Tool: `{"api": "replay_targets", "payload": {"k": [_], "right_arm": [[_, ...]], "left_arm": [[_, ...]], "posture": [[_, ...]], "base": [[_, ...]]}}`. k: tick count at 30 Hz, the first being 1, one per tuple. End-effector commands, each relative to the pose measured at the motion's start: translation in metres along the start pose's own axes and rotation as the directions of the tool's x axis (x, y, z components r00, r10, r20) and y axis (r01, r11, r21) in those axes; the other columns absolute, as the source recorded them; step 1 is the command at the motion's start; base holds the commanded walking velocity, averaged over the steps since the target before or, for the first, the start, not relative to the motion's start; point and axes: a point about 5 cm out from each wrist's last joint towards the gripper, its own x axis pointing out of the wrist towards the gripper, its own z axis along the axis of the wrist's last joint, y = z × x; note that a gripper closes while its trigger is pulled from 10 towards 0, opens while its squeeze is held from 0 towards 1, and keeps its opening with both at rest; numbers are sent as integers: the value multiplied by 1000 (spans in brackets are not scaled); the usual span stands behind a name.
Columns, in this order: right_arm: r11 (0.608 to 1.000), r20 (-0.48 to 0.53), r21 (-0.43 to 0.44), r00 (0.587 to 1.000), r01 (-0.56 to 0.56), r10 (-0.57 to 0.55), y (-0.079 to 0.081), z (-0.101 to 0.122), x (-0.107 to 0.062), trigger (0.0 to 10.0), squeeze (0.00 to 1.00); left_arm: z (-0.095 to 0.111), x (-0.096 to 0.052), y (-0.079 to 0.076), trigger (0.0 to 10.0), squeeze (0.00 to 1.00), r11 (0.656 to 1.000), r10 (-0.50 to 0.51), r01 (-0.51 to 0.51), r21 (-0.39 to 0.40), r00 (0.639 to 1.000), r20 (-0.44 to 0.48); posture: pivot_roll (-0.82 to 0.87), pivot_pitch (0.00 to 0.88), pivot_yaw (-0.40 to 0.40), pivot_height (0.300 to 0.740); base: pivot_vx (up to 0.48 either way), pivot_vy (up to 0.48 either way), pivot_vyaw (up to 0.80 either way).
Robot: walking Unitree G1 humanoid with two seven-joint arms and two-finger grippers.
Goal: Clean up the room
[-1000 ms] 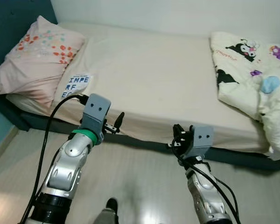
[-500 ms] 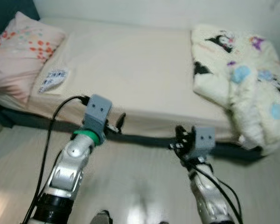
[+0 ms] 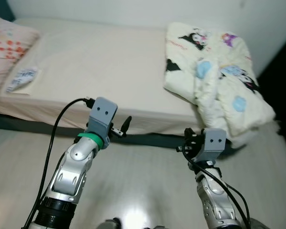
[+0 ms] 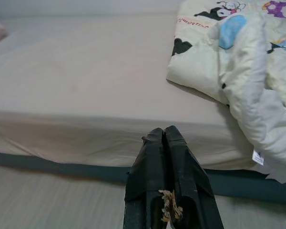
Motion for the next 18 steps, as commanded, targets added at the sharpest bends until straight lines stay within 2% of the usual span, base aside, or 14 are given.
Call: {"api": "replay_targets", "payload": {"k": [1, 18], "right_arm": [[1000, -26, 2, 1000, 6, -6, -2, -6, -5, 10000, 0], [1000, -32, 2, 999, 7, -7, -1, -7, -5, 10000, 0]], "left_arm": [[-5, -2, -3, 10000, 0, 1000, -11, 11, -3, 1000, -17], [-4, -1, -3, 10000, 0, 1000, -14, 14, -1, 1000, -17]], "posture": [[50, 137, 17, 731], [49, 138, 27, 731]], "base": [[0, -379, 0], [0, -377, 0]]}}
